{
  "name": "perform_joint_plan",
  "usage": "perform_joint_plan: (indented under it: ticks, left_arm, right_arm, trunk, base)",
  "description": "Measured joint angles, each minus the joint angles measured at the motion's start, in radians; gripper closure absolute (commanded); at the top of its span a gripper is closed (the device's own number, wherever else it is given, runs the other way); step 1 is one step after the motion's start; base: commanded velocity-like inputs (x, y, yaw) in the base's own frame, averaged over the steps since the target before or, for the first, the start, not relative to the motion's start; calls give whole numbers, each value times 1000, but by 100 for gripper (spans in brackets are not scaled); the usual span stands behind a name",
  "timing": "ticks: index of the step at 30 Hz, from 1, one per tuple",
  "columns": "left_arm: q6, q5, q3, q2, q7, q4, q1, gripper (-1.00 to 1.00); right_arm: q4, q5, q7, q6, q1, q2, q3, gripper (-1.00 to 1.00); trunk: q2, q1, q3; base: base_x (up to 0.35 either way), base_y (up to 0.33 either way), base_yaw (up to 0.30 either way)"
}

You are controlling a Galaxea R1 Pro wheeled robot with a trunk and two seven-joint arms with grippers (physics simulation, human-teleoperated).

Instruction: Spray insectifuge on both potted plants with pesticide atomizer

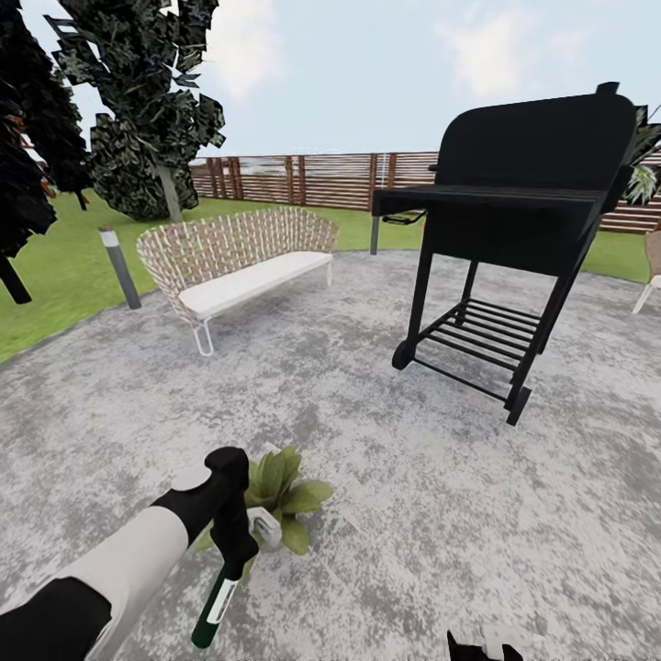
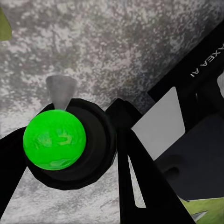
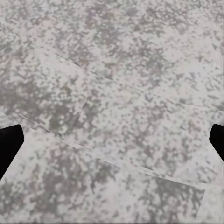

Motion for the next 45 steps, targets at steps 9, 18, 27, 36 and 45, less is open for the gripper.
perform_joint_plan:
  ticks: [9, 18, 27, 36, 45]
  left_arm:
    - [2, 0, 1, 0, 0, 0, -37, 100]
    - [2, 0, 0, 0, 0, 1, -44, 100]
    - [1, 0, 4, 0, 0, 4, -28, 100]
    - [-1, 0, 2, 10, 0, 19, -24, 100]
    - [-1, 5, 6, 4, 0, 19, -20, 100]
  right_arm:
    - [0, 0, -2, 0, 0, 0, 0, -100]
    - [0, 1, -3, 0, 0, -5, 0, -100]
    - [0, 0, -3, 0, 0, -9, 0, -100]
    - [0, 0, -3, 0, 0, -8, 0, -100]
    - [0, 0, -3, 0, 0, -6, 0, -100]
  trunk:
    - [0, 0, -14]
    - [0, 0, -17]
    - [0, 0, -17]
    - [0, 0, -17]
    - [0, 0, -17]
  base:
    - [0, 0, 0]
    - [42, 0, 0]
    - [77, 0, 0]
    - [1, 0, 0]
    - [143, 0, 0]
